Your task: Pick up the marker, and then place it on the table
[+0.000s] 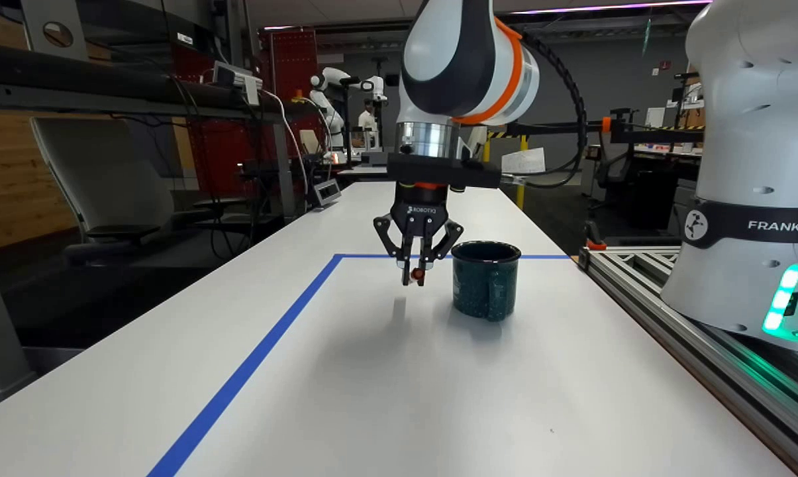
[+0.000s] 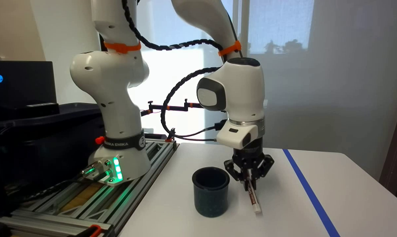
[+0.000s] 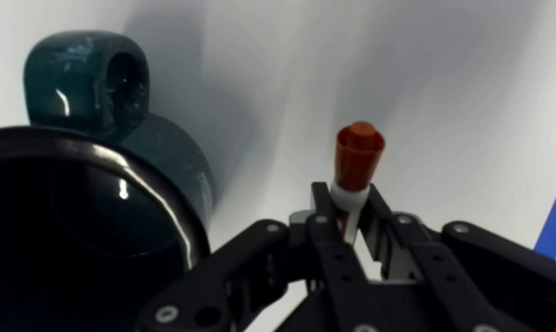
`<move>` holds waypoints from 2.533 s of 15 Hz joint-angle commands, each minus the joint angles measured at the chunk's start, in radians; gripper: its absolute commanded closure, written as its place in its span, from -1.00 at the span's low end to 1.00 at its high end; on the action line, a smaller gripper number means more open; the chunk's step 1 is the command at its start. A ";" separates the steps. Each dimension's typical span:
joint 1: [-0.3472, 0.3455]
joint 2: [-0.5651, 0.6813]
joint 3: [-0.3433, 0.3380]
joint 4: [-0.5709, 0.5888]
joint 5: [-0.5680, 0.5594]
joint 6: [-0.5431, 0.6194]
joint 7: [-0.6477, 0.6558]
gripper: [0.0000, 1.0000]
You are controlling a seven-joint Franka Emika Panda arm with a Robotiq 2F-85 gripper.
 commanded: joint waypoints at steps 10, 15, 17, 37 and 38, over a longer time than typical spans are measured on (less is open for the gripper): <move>-0.016 -0.033 0.078 0.018 0.081 -0.033 -0.072 -0.80; 0.027 -0.181 0.014 -0.009 -0.050 -0.175 -0.066 -1.00; 0.015 -0.254 -0.004 -0.005 -0.140 -0.291 -0.108 -1.00; -0.054 -0.576 -0.040 0.043 -0.473 -0.720 -0.423 -1.00; -0.054 -0.576 -0.040 0.043 -0.473 -0.720 -0.423 -1.00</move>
